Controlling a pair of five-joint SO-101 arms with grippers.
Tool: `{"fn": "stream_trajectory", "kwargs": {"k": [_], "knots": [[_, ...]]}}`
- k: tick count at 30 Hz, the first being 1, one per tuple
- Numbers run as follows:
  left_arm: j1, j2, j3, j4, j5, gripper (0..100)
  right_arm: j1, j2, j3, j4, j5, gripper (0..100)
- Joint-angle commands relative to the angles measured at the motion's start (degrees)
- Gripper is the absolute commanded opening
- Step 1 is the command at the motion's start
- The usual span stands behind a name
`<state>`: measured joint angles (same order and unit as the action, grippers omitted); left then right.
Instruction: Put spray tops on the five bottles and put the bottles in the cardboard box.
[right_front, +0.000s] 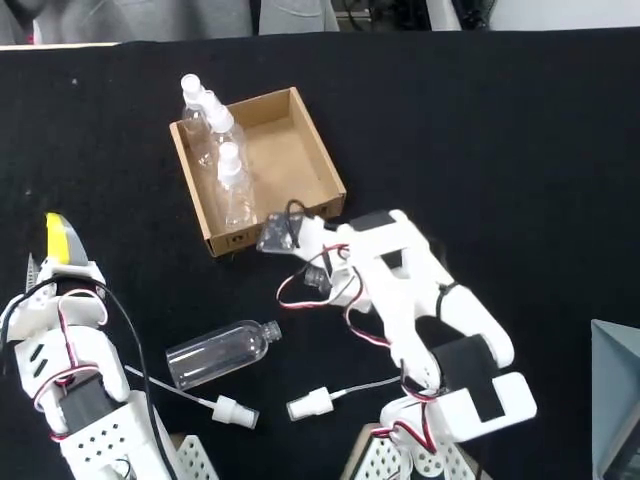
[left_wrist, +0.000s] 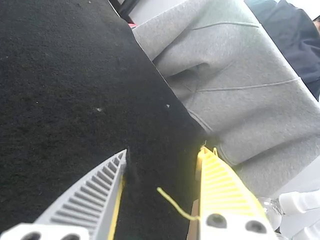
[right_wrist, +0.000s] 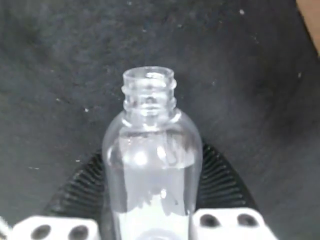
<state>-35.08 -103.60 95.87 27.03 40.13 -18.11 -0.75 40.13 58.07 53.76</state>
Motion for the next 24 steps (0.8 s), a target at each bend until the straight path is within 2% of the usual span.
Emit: {"fn": "stream_trajectory", "kwargs": {"k": [1,6,13,16,24], "knots": [[0.66,-0.97,-0.66,-1.41,0.0,21,-1.58,-0.31,-7.34,6.51,-7.03,9.6],[0.66,-0.97,-0.66,-1.41,0.0,21,-1.93,-0.31,-14.55,16.0,-13.54,9.9],[0.66,-0.97,-0.66,-1.41,0.0,21,-3.43,-0.31,-19.56,24.53,-13.98,9.6],[0.66,-0.97,-0.66,-1.41,0.0,21,-4.66,-0.31,-19.82,26.73,-14.68,9.6],[0.66,-0.97,-0.66,-1.41,0.0,21,-7.91,-0.48,-19.91,27.43,-23.47,9.6]]}}
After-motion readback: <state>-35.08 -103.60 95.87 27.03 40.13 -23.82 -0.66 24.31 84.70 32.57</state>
